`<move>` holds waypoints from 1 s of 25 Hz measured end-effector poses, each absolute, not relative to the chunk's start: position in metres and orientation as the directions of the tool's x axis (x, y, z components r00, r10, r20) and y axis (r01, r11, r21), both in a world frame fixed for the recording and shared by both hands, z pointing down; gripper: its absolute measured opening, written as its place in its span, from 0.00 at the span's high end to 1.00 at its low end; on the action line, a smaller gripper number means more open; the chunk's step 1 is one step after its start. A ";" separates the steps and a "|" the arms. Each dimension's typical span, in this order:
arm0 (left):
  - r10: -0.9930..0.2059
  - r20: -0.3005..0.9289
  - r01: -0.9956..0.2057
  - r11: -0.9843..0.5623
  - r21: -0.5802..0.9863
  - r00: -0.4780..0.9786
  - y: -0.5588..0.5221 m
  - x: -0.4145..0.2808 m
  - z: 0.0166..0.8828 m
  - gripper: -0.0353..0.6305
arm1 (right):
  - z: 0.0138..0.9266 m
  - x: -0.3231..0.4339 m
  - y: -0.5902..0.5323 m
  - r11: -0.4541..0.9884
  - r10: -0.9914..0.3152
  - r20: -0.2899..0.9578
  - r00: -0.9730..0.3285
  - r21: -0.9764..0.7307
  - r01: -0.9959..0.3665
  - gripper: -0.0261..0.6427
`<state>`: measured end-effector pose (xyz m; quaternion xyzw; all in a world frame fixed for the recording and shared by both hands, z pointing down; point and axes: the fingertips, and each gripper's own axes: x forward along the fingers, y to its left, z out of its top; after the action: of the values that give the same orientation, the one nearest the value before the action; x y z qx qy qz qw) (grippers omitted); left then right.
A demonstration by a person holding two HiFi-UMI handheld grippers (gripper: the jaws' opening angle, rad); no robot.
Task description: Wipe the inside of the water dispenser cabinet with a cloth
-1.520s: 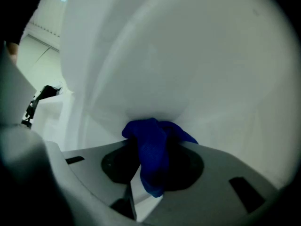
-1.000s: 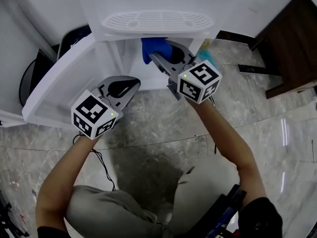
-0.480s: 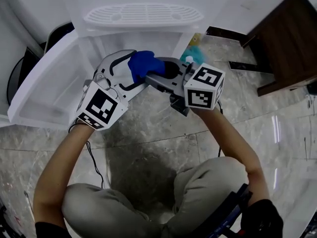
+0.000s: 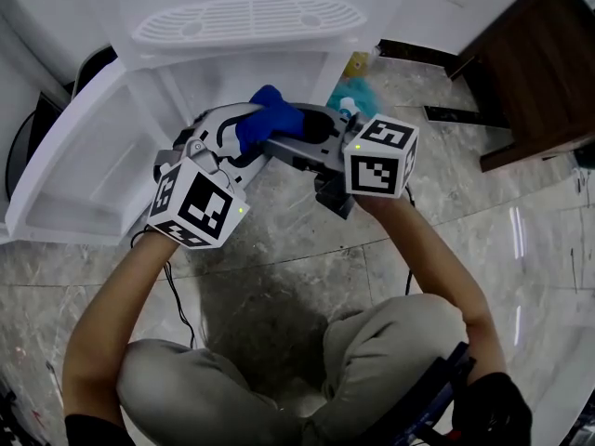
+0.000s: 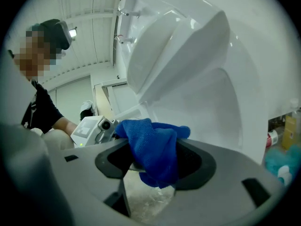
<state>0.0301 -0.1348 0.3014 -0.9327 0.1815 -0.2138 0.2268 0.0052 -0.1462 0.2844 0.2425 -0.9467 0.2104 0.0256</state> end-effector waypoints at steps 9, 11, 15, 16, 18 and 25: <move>-0.464 0.343 -0.355 -0.873 -0.336 0.817 -0.159 0.013 0.309 0.79 | 0.279 0.044 -0.157 0.748 -0.534 0.116 -0.837 -0.398 -0.532 0.58; -0.465 0.358 -0.370 -0.878 -0.303 0.810 -0.164 0.013 0.318 0.79 | 0.284 0.055 -0.160 0.742 -0.577 0.138 -0.805 -0.324 -0.587 0.65; -0.453 0.390 -0.394 -0.891 -0.226 0.801 -0.176 0.020 0.340 0.79 | 0.288 0.064 -0.156 0.757 -0.613 0.174 -0.771 -0.150 -0.636 0.96; -0.450 0.403 -0.397 -0.893 -0.213 0.797 -0.181 0.022 0.347 0.79 | 0.290 0.063 -0.153 0.767 -0.607 0.190 -0.771 -0.113 -0.631 0.96; -0.447 0.438 -0.402 -0.894 -0.196 0.780 -0.191 0.025 0.363 0.79 | 0.298 0.062 -0.148 0.782 -0.605 0.244 -0.758 0.001 -0.623 0.96; -0.413 0.639 -0.346 -0.908 -0.235 0.649 -0.240 0.042 0.453 0.79 | 0.321 0.070 -0.133 0.807 -0.584 0.354 -0.730 0.159 -0.569 0.96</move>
<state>0.0419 -0.2396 0.4532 -0.9068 0.2093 -0.3630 0.0457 0.0702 -0.1325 0.3205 0.3101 -0.9299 -0.0197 0.1970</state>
